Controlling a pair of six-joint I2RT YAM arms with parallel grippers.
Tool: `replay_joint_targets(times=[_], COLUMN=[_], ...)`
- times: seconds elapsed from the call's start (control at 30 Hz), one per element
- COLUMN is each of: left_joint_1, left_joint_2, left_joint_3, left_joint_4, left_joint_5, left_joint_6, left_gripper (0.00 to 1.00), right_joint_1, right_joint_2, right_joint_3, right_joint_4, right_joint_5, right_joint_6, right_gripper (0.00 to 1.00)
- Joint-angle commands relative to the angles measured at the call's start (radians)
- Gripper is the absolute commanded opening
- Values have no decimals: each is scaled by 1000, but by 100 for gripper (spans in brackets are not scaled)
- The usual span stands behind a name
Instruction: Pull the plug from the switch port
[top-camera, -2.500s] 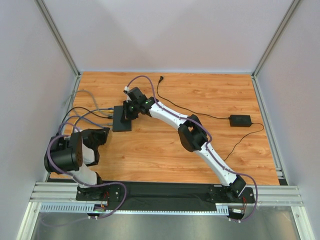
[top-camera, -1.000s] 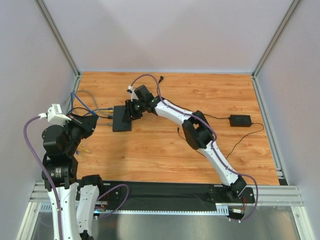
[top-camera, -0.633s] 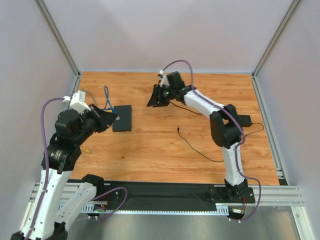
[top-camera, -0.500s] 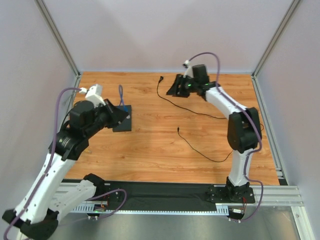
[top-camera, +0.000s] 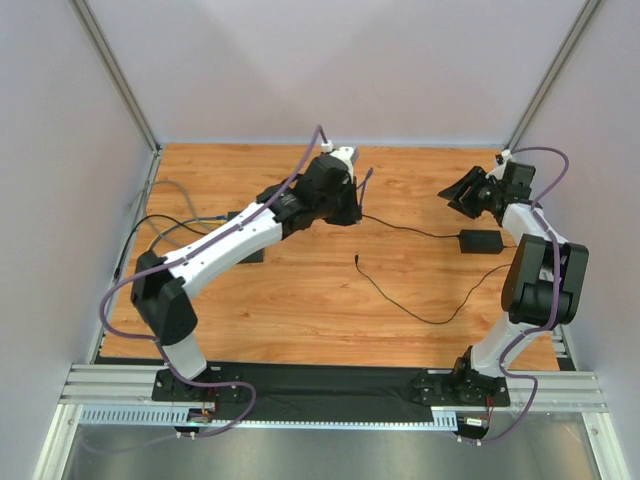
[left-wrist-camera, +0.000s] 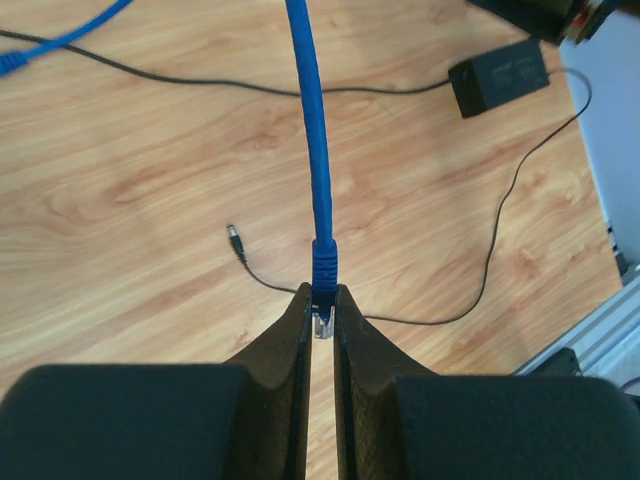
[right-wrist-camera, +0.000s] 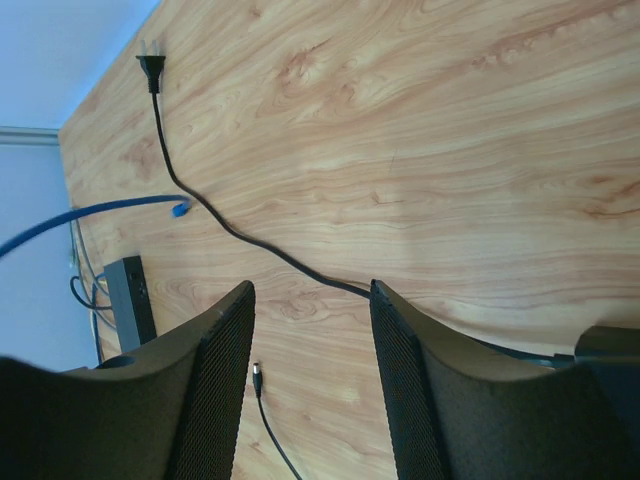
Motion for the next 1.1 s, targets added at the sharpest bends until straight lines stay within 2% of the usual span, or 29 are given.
replay_joint_targets(times=[0.0,0.23,0.4,0.53,0.67,0.73,0.8,0.83,0.87,0.93,0.97,1.07], left_joint_1=[-41,-185,-202,-216,-221,-227,-227,-227,-227,-227,-227,-227], left_joint_2=[83,117,117,84,68,68,62,56,47,-5,-31,-151], left_joint_3=[62,-69,-232,-397,-462,-476,-484,-493,-499,-534,-546,-597], left_joint_4=[30,57,119,147,157,163,165,168,170,183,191,208], left_joint_5=[26,-156,-75,-79,-76,-75,-81,-82,-92,-110,-133,-164], left_joint_6=[20,-24,-104,-139,-161,-158,-161,-161,-162,-156,-152,-106], left_gripper=[0,0,0,0,1,6,17,24,40,51,61,69], right_joint_1=[-13,-28,-28,-27,-22,-9,10,34,50,99,119,212], right_joint_2=[-79,-70,-51,-58,-55,-56,-58,-58,-56,-56,-53,-29], right_joint_3=[-17,-36,-40,-46,-48,-40,-14,1,12,47,61,136], right_joint_4=[120,161,236,247,255,246,204,183,137,111,82,5], right_joint_5=[-38,-76,-119,-122,-124,-109,-93,-70,-58,-33,-26,19], right_joint_6=[50,96,144,153,161,150,127,115,89,70,48,2], right_gripper=[52,53,53,53,54,54,55,55,56,56,56,57])
